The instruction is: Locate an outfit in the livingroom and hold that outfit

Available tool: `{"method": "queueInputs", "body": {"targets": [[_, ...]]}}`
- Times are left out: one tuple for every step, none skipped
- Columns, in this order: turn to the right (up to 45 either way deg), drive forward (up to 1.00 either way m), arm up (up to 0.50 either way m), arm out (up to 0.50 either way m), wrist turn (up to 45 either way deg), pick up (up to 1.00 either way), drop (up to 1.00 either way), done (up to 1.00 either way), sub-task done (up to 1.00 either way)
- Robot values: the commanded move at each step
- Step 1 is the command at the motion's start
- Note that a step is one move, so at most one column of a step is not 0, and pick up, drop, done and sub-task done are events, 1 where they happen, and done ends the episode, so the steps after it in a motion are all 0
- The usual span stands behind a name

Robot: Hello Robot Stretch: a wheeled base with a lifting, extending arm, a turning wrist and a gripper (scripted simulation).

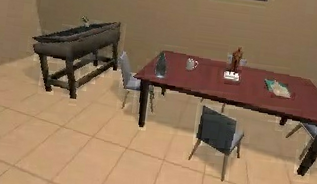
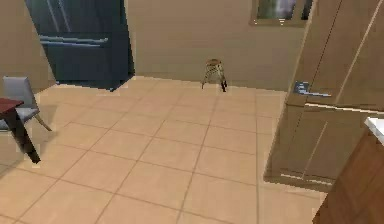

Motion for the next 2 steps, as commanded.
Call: {"method": "queueInputs", "body": {"targets": [[12.0,0.0,0.0,0.0,0.0,0.0,0.0,0.0,0.0],[0.0,0.05,0.0,0.0,0.0,0.0,0.0,0.0,0.0]]}}
